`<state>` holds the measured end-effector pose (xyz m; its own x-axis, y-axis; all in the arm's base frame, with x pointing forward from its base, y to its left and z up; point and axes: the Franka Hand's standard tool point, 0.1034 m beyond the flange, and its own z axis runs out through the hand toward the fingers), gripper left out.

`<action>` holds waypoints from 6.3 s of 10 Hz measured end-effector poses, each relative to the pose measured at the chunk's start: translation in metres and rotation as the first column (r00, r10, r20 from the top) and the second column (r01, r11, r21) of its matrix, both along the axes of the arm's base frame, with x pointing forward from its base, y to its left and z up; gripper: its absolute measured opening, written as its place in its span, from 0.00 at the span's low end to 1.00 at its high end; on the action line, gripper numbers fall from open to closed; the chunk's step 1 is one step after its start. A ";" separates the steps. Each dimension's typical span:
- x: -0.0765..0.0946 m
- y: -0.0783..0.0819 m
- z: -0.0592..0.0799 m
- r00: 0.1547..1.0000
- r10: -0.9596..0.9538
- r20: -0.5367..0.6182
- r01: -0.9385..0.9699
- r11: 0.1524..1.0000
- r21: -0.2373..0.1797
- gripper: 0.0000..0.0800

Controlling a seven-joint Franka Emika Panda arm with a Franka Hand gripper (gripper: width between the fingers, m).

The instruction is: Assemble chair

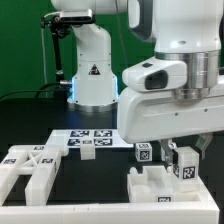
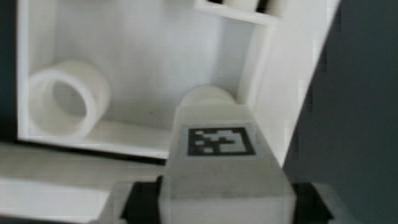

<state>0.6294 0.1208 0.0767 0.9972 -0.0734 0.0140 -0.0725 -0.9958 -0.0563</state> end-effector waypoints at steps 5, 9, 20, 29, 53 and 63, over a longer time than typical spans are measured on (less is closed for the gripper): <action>0.000 0.000 -0.001 0.822 -0.569 -0.038 0.570 0.822 0.015 0.36; 0.000 -0.001 -0.002 0.562 -0.824 -0.072 0.827 0.563 0.010 0.36; 0.000 0.001 0.000 0.889 -0.455 -0.053 0.457 0.889 0.035 0.81; 0.000 -0.002 -0.001 0.940 0.340 0.007 -0.339 0.940 -0.042 0.64; -0.003 -0.004 -0.002 0.898 -0.436 -0.061 0.438 0.899 0.018 0.81; -0.003 -0.006 -0.001 0.885 0.465 -0.022 -0.466 0.884 -0.037 0.69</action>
Offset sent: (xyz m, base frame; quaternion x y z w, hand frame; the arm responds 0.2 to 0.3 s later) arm -0.0053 0.0047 -0.0015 -0.0123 -0.0029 0.2942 0.9557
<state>0.6265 0.1148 0.0755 0.9167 0.3995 -0.0054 0.3994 -0.9166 -0.0179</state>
